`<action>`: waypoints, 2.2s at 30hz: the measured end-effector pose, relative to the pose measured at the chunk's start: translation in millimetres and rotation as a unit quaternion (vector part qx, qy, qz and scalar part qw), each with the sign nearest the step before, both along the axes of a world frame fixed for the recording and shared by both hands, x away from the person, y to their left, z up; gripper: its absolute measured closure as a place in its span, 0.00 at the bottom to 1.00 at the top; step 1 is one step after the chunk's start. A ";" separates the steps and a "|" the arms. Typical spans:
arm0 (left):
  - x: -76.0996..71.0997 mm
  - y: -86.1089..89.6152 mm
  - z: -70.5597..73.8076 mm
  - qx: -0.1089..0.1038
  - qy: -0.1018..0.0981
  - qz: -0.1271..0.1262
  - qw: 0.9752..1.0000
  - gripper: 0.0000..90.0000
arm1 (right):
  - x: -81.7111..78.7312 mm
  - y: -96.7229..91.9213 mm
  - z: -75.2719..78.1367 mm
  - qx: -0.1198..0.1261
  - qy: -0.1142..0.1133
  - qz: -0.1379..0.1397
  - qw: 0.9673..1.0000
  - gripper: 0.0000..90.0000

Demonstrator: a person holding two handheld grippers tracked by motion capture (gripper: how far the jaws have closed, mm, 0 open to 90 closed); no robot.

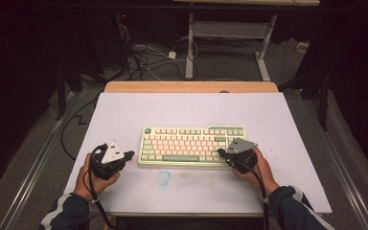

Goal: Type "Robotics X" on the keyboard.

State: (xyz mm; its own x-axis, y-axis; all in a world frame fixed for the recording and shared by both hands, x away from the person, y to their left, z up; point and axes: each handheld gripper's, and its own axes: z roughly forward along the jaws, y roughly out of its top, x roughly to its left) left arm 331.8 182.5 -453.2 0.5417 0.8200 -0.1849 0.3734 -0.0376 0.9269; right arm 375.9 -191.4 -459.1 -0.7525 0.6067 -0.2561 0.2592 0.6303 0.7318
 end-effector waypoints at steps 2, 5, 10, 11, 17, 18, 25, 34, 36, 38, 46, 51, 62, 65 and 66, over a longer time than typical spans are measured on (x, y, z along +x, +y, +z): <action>3.5 -6.7 1.4 0.010 0.004 -0.003 1.000 0.97 | -0.3 0.0 -0.2 -0.001 -0.002 0.000 1.000 1.00; 10.7 -17.9 3.7 0.018 0.006 -0.009 1.000 0.97 | -0.6 0.2 -0.4 -0.002 -0.004 0.000 1.000 1.00; 24.4 -39.3 9.7 0.024 0.003 -0.023 0.999 0.98 | -0.7 0.2 -0.6 0.000 -0.003 -0.001 1.000 1.00; 24.4 -39.3 9.7 0.024 0.003 -0.023 0.999 0.98 | -0.7 0.2 -0.6 0.000 -0.003 -0.001 1.000 1.00; 40.4 -64.8 11.4 0.032 0.012 -0.042 0.999 0.98 | -0.9 0.3 -0.8 -0.001 -0.005 -0.001 1.000 1.00; 42.6 -68.5 11.4 0.032 0.013 -0.043 0.998 0.98 | -0.9 0.2 -0.9 0.001 -0.004 -0.001 1.000 1.00; 56.4 -88.7 7.6 0.041 0.023 -0.052 0.998 0.98 | -1.3 0.3 -1.0 -0.001 -0.006 -0.001 1.000 1.00; 73.8 -108.1 -3.7 0.058 0.038 -0.055 0.996 0.98 | -1.8 0.7 -1.2 -0.002 -0.007 -0.002 1.000 1.00; 76.5 -112.1 -7.6 0.066 0.041 -0.057 0.995 0.97 | -1.7 0.7 -1.3 -0.002 -0.009 -0.001 1.000 1.00; 77.9 -113.0 -9.6 0.068 0.044 -0.056 0.995 0.97 | -1.9 0.8 -1.4 -0.003 -0.010 -0.001 1.000 1.00; 79.0 -115.9 -13.6 0.078 0.049 -0.060 0.994 0.97 | -2.4 1.2 -1.5 -0.005 -0.012 -0.001 1.000 1.00; 78.7 -117.3 -13.1 0.077 0.046 -0.064 0.994 0.97 | -2.7 1.4 -1.2 -0.008 -0.013 -0.003 1.000 1.00; 69.1 -104.7 11.4 0.033 -0.004 -0.057 0.998 0.77 | -8.0 -3.8 7.1 0.009 -0.021 0.002 1.000 1.00; 56.0 -92.4 22.0 0.005 -0.043 -0.072 0.996 0.63 | -9.4 -6.3 10.9 0.019 -0.023 -0.001 1.000 1.00; 52.3 -89.2 23.2 0.000 -0.055 -0.074 0.996 0.57 | -9.4 -7.2 11.6 0.020 -0.023 0.000 1.000 1.00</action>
State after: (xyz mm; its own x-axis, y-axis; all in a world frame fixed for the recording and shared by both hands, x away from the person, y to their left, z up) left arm 384.2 93.3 -430.0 0.6741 0.7290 -0.1190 0.2608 -0.0842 0.9617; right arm 366.5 -198.6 -447.5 -0.7410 0.6170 -0.2651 0.2250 0.6000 0.7677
